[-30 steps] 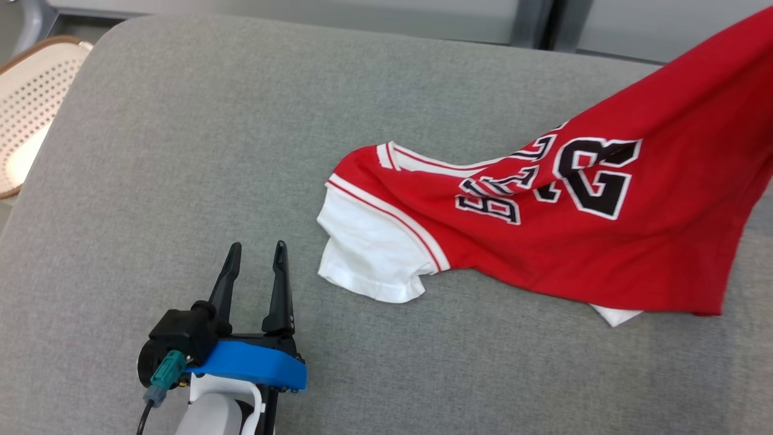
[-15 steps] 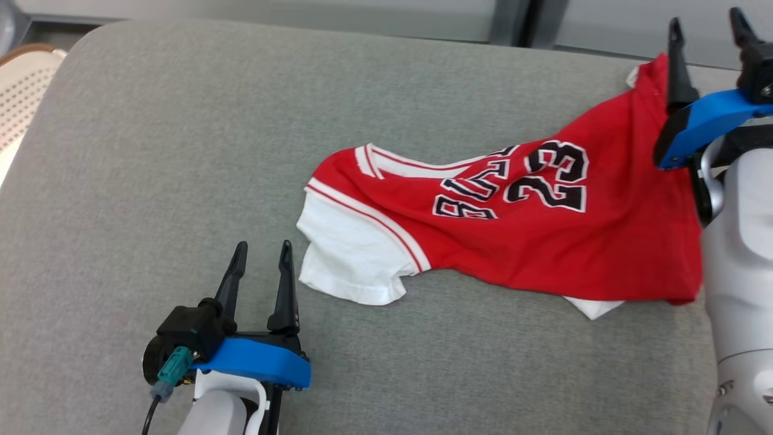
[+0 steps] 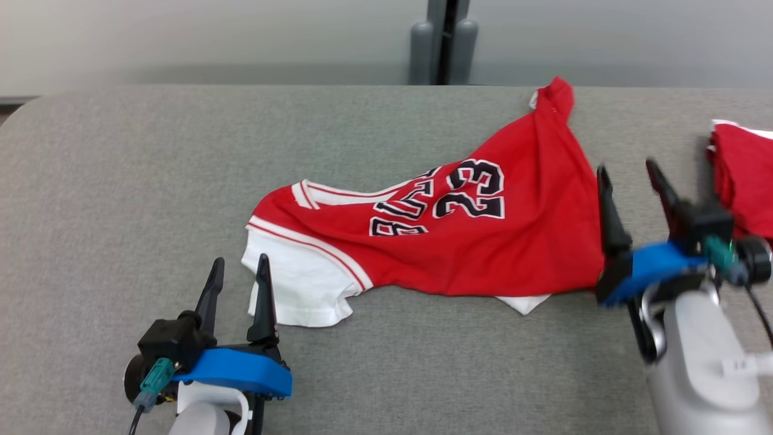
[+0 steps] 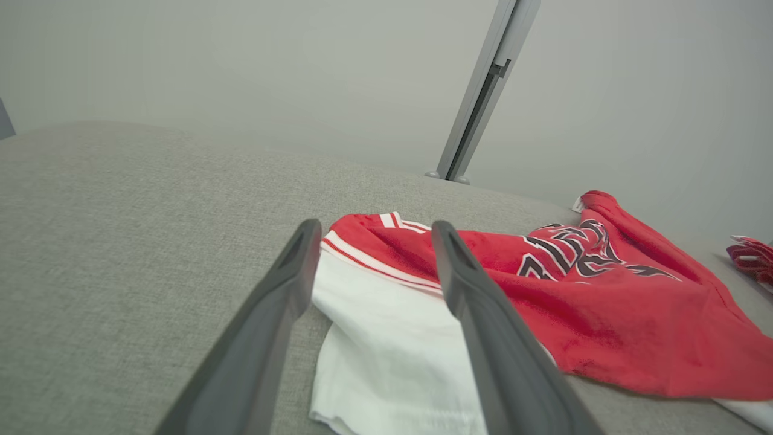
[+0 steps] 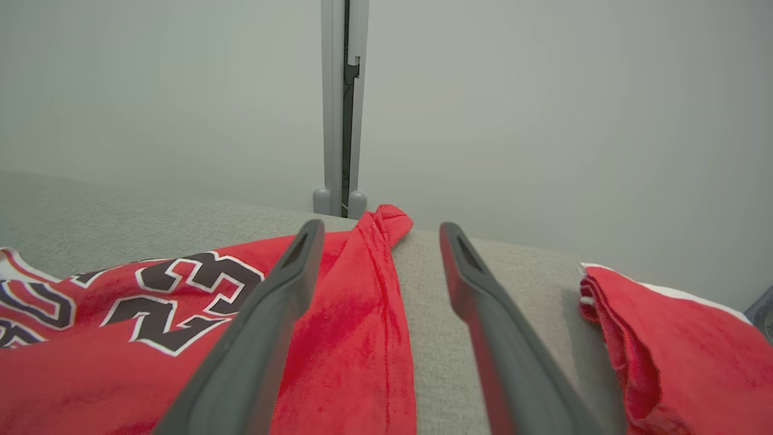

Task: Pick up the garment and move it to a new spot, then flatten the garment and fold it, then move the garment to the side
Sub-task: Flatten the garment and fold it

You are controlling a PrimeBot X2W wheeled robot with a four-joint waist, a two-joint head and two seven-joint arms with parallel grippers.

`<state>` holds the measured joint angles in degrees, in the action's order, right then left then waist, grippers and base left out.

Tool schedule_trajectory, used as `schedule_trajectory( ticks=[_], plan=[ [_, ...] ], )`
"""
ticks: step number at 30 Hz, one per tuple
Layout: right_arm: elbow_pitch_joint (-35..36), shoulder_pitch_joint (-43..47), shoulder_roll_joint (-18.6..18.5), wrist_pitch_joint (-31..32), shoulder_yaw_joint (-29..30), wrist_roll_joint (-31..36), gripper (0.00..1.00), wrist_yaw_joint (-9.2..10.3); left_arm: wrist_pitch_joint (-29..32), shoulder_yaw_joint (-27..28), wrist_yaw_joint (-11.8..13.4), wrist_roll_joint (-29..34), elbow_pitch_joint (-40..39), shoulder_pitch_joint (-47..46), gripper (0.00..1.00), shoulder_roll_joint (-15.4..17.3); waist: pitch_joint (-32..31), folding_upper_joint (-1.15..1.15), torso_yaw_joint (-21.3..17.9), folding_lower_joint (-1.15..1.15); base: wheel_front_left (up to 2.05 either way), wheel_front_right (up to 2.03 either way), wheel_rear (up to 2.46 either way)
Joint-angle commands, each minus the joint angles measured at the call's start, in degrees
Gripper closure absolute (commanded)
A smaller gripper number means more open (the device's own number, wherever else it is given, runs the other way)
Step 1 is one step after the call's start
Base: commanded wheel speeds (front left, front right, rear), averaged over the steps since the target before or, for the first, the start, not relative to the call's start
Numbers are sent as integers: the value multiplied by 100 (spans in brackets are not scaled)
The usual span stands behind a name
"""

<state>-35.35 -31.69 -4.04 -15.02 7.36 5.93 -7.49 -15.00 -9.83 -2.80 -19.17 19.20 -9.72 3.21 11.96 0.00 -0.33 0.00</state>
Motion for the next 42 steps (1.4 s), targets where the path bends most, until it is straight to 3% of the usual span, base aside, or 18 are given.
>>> schedule_trajectory(
  ticks=[1,7,11,24,25,26,27,28,33,40,42],
  plan=[
    [181,318,30,-20,-47,-103,0,0,-26,53,19,-2,-18,48,0,19,-129,0,-143,0,0,0,0],
    [822,1606,97,11,-320,-326,0,-1,-26,146,26,-11,-80,250,0,19,-252,0,-355,0,0,0,0],
    [939,2013,110,199,-356,-185,0,-1,-26,179,24,5,-121,264,0,18,-226,0,-405,0,0,0,0],
    [-285,1174,63,319,2,400,0,0,-26,240,18,65,-273,44,0,43,188,0,31,0,0,0,0],
    [-379,1123,48,297,20,448,62,0,-26,256,22,61,-285,63,0,41,193,0,49,0,0,0,0],
    [-461,1088,19,294,47,519,77,0,-26,271,29,60,-293,83,0,40,194,0,59,0,0,0,0],
    [-524,1061,-7,284,74,573,77,0,-26,285,35,60,-299,100,0,40,192,0,62,0,0,0,0],
    [-583,1043,-34,265,116,626,100,0,-26,296,39,61,-304,116,0,39,185,0,56,0,0,0,0],
    [-527,925,-200,164,334,965,100,1,-26,350,55,51,-336,176,0,30,146,0,-93,0,0,0,0],
    [112,1104,-312,230,725,1689,99,0,-26,301,20,76,-333,186,0,18,134,0,-313,0,0,0,0],
    [173,1210,-276,296,803,1801,54,0,-26,275,5,84,-306,181,0,13,139,0,-339,0,0,0,0]
  ],
)
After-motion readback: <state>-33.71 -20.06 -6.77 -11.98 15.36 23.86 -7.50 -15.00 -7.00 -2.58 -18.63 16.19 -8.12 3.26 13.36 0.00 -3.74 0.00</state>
